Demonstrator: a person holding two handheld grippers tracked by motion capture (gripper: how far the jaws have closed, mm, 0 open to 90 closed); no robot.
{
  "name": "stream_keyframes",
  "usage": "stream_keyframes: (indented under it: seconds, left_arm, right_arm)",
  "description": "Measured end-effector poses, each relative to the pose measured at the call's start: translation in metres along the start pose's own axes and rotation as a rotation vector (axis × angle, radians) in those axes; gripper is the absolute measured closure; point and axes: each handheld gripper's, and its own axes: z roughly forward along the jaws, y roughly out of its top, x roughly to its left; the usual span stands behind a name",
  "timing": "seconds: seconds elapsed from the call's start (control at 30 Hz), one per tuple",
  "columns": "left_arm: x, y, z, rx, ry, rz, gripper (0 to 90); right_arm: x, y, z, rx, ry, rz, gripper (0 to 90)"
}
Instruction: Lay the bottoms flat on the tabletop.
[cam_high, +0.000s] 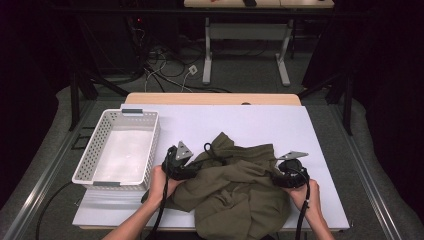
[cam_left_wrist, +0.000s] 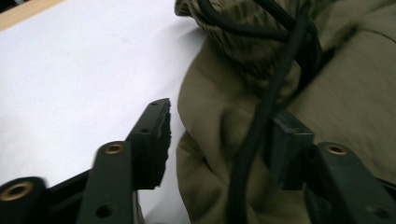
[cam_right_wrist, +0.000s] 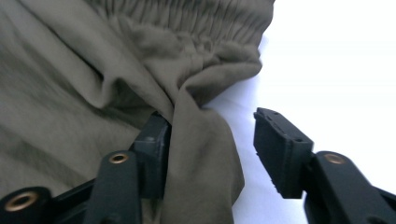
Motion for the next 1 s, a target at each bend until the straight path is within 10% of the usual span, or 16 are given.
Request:
stream_keyframes:
  seconds: [0.2, 0.4, 1.0]
  left_arm:
    - [0.001, -0.007, 0.026, 0.089, -0.057, -0.017, 52.0]
    - [-0.01, -0.012, 0.03, 0.087, -0.039, 0.071, 79.0]
    - [-0.01, -0.012, -0.025, -0.03, 0.024, 0.029, 87.0]
  right_arm:
    - [0.002, 0.0, 0.01, 0.01, 0.043, -0.015, 62.0]
    - [0.012, 0.0, 0.015, 0.011, 0.035, -0.042, 80.3]
    - [0.009, 0.007, -0.023, -0.196, -0.093, -0.067, 83.9]
